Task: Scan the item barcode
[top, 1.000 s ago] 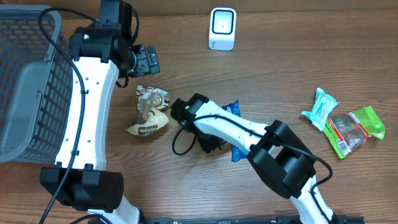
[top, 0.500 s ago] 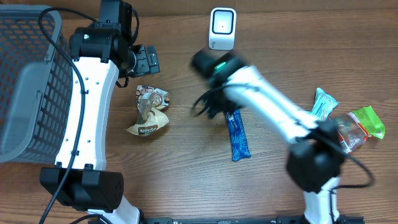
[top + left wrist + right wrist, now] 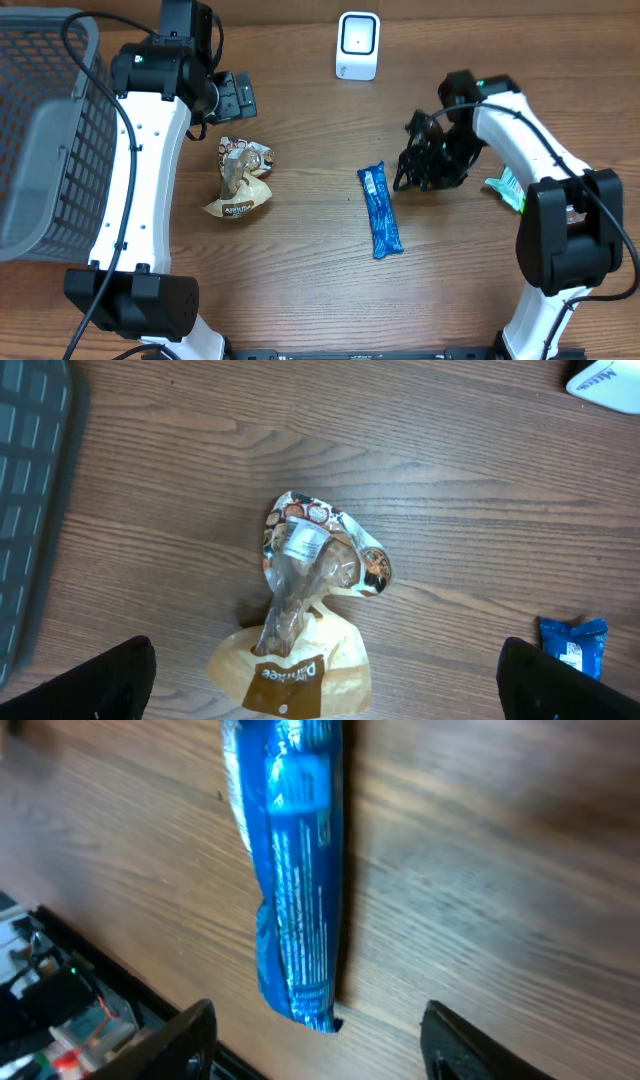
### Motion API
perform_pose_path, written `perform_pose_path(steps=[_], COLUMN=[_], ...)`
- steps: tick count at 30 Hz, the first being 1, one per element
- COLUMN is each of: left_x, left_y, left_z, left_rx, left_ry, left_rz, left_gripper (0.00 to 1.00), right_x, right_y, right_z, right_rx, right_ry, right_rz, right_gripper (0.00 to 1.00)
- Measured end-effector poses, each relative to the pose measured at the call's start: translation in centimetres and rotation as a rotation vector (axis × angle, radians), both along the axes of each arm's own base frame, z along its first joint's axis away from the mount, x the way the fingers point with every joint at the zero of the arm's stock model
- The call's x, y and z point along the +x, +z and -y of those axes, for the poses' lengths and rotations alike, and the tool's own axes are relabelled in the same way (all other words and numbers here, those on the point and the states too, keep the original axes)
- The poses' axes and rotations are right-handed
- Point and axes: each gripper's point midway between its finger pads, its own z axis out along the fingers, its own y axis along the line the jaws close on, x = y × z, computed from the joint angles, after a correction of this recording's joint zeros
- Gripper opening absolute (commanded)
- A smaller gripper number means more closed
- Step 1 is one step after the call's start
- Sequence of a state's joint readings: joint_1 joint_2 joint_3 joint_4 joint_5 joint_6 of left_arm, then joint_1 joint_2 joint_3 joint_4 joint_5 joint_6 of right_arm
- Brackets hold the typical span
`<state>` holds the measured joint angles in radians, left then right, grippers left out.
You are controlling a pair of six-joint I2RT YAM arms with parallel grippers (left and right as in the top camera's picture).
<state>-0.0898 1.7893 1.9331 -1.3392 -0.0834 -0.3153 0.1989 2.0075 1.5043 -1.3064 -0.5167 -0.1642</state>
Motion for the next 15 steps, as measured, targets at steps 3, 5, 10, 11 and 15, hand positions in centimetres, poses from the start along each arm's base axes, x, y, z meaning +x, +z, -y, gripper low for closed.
perform_pose_path(steps=[3, 5, 10, 11, 15], left_x=[0.0, 0.0, 0.0, 0.0, 0.0], left_y=[0.0, 0.0, 0.0, 0.0, 0.0], left_z=[0.0, 0.0, 0.0, 0.0, 0.0], left_rx=[0.0, 0.0, 0.0, 0.0, 0.0], left_ry=[0.0, 0.0, 0.0, 0.0, 0.0], left_rz=[0.0, 0.0, 0.0, 0.0, 0.0], left_gripper=[1.0, 1.0, 1.0, 1.0, 1.0], right_x=[-1.1, -1.7, -2.3, -2.3, -2.6], right_y=[-1.7, -2.4, -3.9, -4.1, -5.2], right_z=[-0.2, -0.4, -1.6, -2.0, -4.1], right_rx=[0.014, 0.03, 0.06, 0.064, 0.058], right_ry=[-0.002, -0.01, -0.017, -0.016, -0.013], right_rz=[-0.022, -0.04, -0.038, -0.031, -0.007], right_gripper=[0.63, 0.62, 0.61, 0.61, 0.55])
